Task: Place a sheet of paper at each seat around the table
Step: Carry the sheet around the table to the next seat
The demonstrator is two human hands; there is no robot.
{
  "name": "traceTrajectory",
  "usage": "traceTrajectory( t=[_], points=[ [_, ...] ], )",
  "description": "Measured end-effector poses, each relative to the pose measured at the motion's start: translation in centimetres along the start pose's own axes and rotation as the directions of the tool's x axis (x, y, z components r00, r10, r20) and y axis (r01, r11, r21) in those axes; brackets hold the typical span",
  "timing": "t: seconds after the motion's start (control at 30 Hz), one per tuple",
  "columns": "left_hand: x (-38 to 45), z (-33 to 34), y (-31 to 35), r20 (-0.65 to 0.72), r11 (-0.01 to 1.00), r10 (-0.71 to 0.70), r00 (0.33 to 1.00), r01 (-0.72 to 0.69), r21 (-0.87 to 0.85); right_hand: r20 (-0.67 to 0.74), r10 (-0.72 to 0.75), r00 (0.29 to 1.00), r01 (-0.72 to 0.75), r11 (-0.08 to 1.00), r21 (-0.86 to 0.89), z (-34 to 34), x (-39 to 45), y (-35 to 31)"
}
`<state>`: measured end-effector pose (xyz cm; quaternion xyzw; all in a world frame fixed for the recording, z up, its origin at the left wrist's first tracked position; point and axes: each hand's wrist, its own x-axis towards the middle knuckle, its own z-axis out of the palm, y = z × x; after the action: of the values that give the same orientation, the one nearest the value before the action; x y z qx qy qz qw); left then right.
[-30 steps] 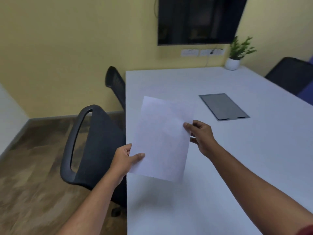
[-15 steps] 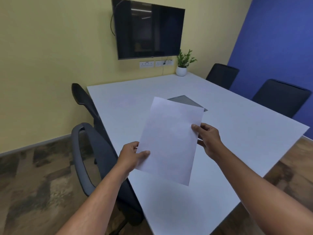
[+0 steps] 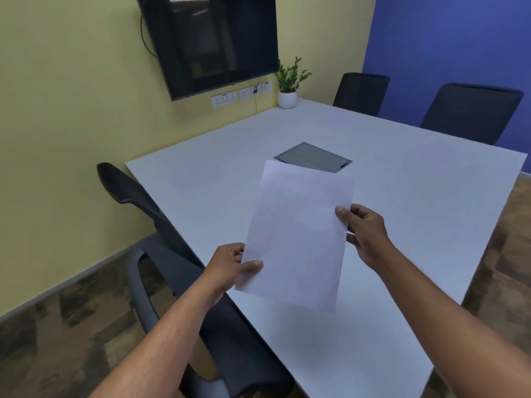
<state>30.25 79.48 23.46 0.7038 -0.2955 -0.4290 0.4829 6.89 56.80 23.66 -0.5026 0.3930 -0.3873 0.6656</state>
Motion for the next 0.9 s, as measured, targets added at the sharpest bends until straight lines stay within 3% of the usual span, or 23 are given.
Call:
traceTrajectory(
  t=[0.4, 0.67, 0.9],
  points=[
    [9.5, -5.7, 1.4, 0.212, 0.999, 0.000, 0.977, -0.007, 0.033, -0.147, -0.019, 0.989, 0.019, 1.000, 0.003, 5.3, 1.3, 0.9],
    [13.7, -9.5, 0.5, 0.441, 0.992, 0.040, 0.897, -0.087, 0.087, -0.412, -0.080, 0.908, 0.071, 0.997, -0.037, 10.9, -2.0, 1.6],
    [15.9, -11.6, 0.7, 0.501, 0.992, 0.025, 0.865, -0.084, 0.096, -0.474, -0.009, 0.881, -0.033, 0.996, -0.078, 14.2, -4.9, 2.0]
  ],
)
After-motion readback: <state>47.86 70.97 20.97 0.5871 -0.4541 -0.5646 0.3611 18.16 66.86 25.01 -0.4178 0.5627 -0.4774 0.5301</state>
